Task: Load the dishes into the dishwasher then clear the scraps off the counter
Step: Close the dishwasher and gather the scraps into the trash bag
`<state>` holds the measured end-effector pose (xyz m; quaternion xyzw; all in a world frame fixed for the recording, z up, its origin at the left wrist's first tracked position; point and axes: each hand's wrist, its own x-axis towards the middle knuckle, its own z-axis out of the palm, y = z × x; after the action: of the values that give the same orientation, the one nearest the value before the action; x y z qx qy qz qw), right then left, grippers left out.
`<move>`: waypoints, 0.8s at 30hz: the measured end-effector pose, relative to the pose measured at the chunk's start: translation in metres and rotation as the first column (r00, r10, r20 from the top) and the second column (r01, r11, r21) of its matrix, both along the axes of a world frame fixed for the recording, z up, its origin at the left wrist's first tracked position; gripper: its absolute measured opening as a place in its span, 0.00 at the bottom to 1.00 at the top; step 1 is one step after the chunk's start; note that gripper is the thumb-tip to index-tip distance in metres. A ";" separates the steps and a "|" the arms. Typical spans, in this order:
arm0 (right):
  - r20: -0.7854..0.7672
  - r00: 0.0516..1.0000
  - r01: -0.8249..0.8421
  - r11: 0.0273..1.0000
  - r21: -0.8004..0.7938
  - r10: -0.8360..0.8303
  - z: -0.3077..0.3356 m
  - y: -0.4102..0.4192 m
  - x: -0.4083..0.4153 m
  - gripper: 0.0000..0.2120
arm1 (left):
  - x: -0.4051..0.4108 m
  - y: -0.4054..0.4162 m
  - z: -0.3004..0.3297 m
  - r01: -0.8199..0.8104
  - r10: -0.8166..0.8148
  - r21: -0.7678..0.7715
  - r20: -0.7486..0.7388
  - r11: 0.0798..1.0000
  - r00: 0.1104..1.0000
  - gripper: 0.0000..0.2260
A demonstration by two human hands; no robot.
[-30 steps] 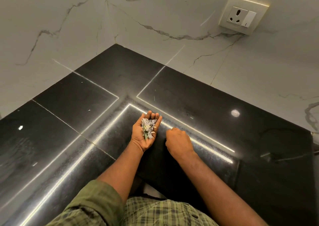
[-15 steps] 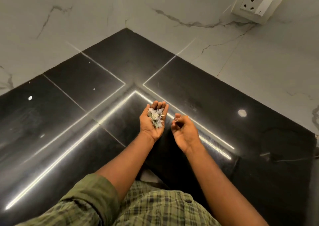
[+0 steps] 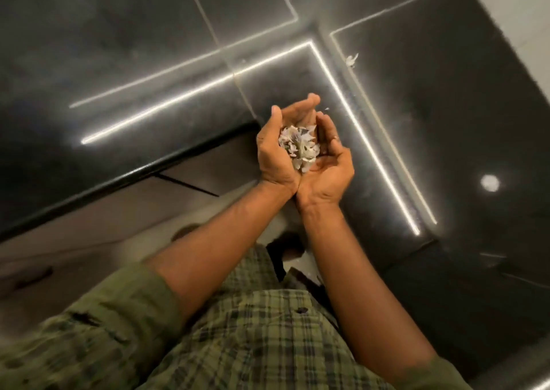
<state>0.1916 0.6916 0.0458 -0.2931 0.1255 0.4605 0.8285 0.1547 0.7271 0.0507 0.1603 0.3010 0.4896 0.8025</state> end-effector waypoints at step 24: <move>0.231 0.646 -0.742 0.670 -0.035 0.728 -0.085 -0.089 -0.236 0.28 | -0.253 -0.132 -0.085 -0.293 0.505 0.430 -0.548 0.854 0.667 0.21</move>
<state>-0.0446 0.6027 -0.0390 -0.3429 -0.1134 0.7239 0.5879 -0.0984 0.5948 -0.0341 0.3693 0.5057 0.6100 0.4855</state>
